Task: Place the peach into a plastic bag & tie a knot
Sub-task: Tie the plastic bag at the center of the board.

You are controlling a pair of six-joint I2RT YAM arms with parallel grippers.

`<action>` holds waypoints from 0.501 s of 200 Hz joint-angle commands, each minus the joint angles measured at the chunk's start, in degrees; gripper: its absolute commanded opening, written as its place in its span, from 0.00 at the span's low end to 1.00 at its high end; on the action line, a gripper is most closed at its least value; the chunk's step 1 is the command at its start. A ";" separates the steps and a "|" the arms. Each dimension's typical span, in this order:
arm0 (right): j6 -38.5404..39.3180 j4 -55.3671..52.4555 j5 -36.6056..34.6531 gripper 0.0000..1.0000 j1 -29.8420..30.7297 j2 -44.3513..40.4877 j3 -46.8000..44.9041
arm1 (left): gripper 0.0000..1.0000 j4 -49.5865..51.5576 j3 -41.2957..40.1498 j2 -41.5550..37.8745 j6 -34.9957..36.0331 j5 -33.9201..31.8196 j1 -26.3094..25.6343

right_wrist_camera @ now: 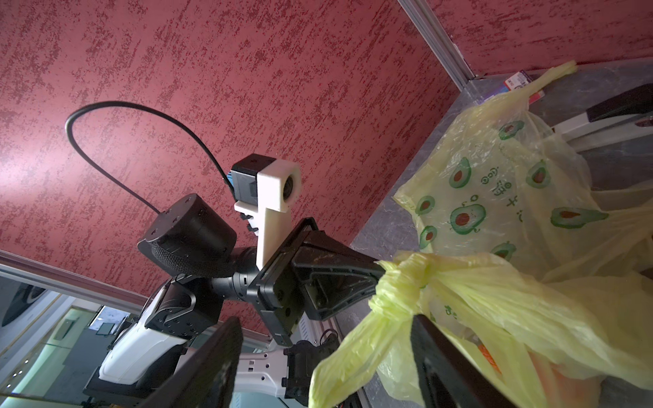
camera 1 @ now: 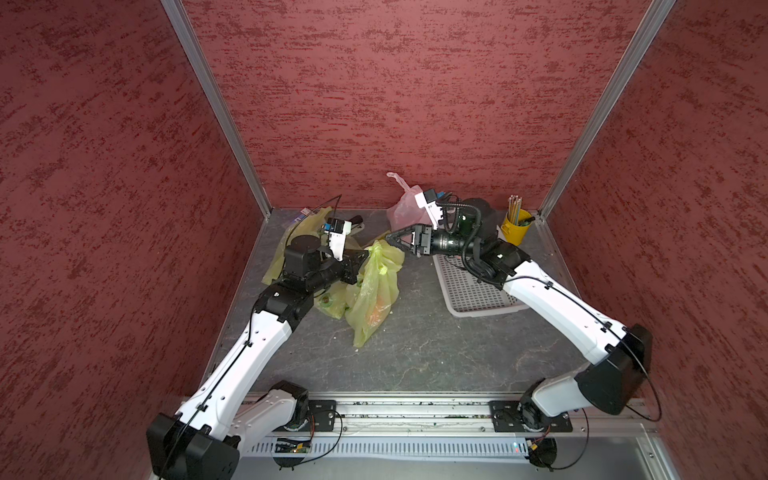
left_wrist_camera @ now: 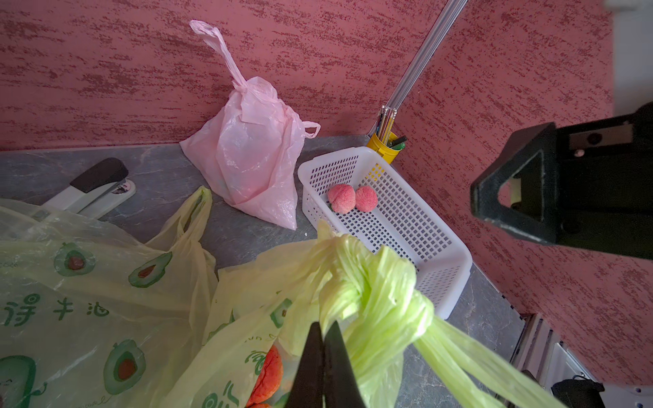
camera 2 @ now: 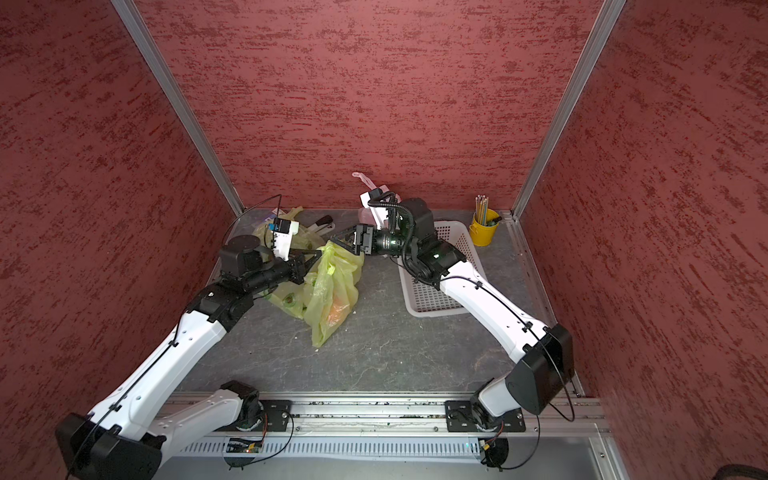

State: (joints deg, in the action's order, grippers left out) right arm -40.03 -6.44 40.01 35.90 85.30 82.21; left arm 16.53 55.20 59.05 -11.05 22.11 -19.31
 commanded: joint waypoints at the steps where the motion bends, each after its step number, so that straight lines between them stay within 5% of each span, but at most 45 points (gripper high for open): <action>1: 0.07 -1.19 -1.84 0.78 0.27 0.44 2.09 | 0.00 0.36 1.39 0.64 1.51 -0.61 -0.16; 100: 2.99 -11.74 -2.72 0.73 3.40 2.91 4.94 | 0.00 -0.02 1.12 0.74 1.56 -1.63 -0.07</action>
State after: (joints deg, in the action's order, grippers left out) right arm -38.70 -13.98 38.79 38.26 88.90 86.63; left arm 16.69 55.20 59.33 -10.41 20.86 -19.31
